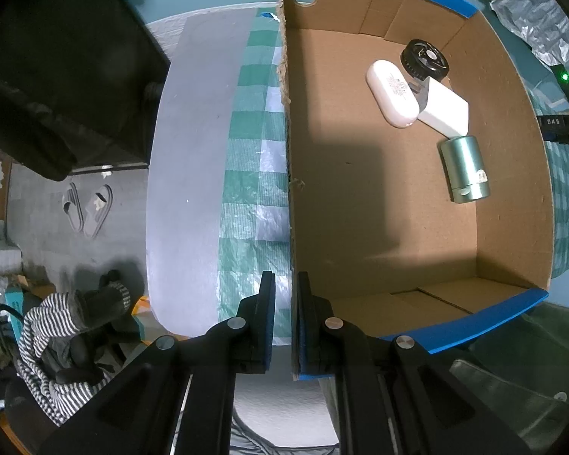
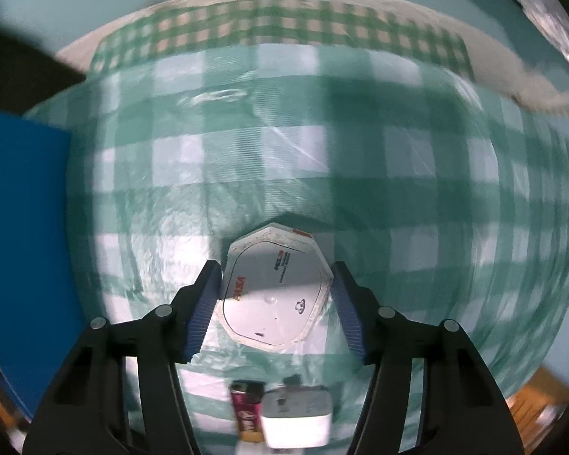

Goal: Organize rigid objects
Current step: 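Move the right gripper to the white octagonal PISEN device and grasp it, then carry the octagonal device with the right gripper into the box and release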

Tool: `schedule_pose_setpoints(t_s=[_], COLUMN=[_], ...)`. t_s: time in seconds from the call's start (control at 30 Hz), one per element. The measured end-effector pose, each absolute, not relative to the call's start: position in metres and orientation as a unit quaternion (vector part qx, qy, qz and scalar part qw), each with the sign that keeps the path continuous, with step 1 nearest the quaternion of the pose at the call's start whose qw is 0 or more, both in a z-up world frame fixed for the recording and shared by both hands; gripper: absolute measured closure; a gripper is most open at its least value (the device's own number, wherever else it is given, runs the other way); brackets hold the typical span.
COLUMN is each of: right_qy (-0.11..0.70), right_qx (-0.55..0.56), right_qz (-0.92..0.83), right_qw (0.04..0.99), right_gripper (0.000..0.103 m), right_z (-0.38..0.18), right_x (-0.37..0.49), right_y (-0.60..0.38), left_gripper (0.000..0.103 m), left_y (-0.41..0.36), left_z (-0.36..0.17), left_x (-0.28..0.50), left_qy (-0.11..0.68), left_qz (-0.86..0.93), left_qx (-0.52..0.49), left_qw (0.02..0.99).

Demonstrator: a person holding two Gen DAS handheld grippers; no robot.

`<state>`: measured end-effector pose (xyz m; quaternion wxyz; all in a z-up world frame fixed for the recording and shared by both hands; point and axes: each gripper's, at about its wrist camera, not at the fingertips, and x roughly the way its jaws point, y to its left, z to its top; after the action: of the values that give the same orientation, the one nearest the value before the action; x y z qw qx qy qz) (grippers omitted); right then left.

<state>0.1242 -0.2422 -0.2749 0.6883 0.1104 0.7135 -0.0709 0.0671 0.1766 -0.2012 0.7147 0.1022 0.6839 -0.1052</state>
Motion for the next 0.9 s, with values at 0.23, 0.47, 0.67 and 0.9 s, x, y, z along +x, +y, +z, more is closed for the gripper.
schedule_pose_setpoints(t_s=[0.23,0.47,0.67,0.9], right_qy=[0.705,0.711,0.707,0.711], right_qx=[0.014,0.015,0.016,0.020], right_qz=[0.005,-0.009,-0.028,-0.013], right_qw=[0.709,0.703,0.706,0.703], right_gripper=[0.045,0.044,0.048,0.049], right_z=[-0.276,-0.286,-0.286,-0.278], right_x=[0.126,0.127,0.130,0.126], right_y=[-0.220,-0.213,-0.211,-0.209], left_gripper=[0.094,0.094,0.094,0.094], left_y=[0.175,0.174,0.173,0.172], left_z=[-0.202,-0.203,-0.202,-0.201], left_x=[0.068,0.069,0.068,0.070], left_qy=[0.685,0.686,0.686,0.684], left_qz=[-0.105,-0.105,-0.104,-0.106], left_qx=[0.105,0.107,0.107,0.108], left_qw=[0.713,0.712,0.712,0.714])
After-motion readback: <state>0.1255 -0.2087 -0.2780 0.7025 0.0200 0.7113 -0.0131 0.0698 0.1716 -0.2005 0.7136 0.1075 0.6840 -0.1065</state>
